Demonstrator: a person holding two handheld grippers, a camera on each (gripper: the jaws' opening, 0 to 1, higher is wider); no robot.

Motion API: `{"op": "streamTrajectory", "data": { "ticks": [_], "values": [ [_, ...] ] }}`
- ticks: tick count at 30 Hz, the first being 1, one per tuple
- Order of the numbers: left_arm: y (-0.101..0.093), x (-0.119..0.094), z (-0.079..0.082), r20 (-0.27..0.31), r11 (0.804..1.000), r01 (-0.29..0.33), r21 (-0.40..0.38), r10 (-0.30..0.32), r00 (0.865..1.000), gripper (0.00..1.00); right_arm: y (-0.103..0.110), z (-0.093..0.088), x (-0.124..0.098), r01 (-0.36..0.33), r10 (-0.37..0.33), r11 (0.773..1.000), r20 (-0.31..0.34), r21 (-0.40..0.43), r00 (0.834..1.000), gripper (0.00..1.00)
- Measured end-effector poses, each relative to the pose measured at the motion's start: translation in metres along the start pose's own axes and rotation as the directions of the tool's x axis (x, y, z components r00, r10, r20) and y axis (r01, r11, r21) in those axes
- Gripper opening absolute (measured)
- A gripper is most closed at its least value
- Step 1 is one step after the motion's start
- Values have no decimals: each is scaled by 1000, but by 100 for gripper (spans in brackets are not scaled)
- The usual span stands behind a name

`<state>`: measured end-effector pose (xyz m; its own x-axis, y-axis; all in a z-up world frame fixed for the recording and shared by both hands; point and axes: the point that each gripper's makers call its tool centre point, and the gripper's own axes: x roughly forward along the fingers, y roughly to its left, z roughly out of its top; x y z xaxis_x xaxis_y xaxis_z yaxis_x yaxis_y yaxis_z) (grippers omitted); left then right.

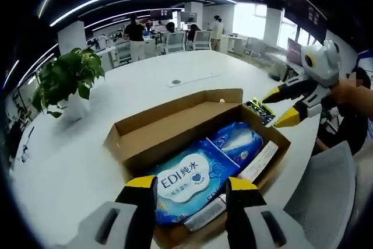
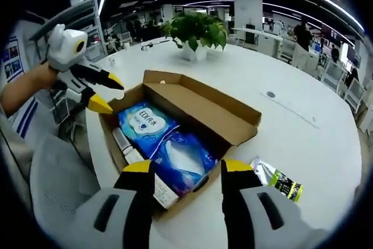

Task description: Operate the shoe box by opening the lid, removing the specified soft item, and placing it in the target area until the item is outside and the box remains undamaged.

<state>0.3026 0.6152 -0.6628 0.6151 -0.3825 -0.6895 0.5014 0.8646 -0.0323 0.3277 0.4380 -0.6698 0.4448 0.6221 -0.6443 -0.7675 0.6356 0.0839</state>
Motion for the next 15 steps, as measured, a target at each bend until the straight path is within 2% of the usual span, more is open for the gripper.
{"op": "streamTrajectory", "data": {
  "ticks": [8,15],
  "values": [
    [19,-13,-19,3,998,-51,-49,51,999,40,14,-2,22,-48,47,999,-35,-8,998,35],
    [35,-19,-32,1,992,-99,-83,100,995,35,24,0,38,-80,81,997,-37,17,996,31]
  ]
}}
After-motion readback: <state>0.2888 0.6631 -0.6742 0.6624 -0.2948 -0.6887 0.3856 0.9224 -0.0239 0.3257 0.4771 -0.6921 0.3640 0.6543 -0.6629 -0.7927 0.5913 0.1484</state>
